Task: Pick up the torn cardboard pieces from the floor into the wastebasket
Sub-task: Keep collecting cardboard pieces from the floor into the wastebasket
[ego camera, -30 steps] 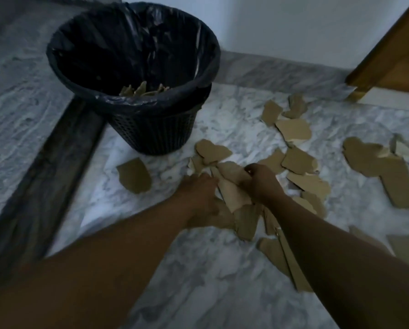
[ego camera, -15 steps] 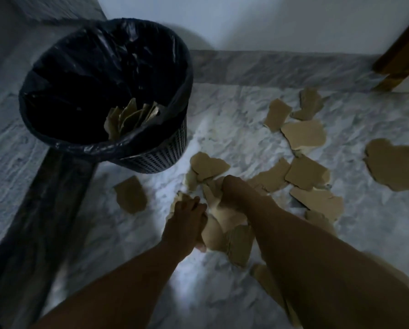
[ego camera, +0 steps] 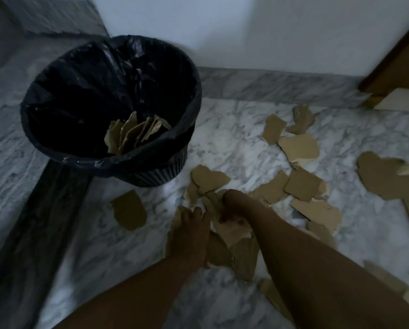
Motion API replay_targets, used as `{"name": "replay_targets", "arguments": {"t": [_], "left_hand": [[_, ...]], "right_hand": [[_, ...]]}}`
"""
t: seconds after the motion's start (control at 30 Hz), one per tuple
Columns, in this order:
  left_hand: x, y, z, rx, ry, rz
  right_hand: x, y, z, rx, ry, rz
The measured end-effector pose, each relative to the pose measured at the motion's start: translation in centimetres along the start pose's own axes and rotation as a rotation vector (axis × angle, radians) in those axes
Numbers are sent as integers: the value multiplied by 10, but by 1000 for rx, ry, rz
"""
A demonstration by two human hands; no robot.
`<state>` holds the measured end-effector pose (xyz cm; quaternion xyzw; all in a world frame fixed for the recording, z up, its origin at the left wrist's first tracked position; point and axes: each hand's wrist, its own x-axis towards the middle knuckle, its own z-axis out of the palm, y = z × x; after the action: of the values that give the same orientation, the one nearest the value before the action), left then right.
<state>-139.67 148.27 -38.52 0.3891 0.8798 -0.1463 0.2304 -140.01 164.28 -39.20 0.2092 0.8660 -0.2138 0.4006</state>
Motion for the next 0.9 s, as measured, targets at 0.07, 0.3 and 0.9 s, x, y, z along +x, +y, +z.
{"name": "replay_targets", "arguments": {"t": [0.07,0.3,0.9], "left_hand": [[8,-3,2,87,7,36],[5,-39,21,27,58,103],[14,-177,37,-530,31,-327]], "right_hand": [[-3,1,4,50,32,11],[-39,-18,12,216,127,59],[-117,14,32,906,249,218]]}}
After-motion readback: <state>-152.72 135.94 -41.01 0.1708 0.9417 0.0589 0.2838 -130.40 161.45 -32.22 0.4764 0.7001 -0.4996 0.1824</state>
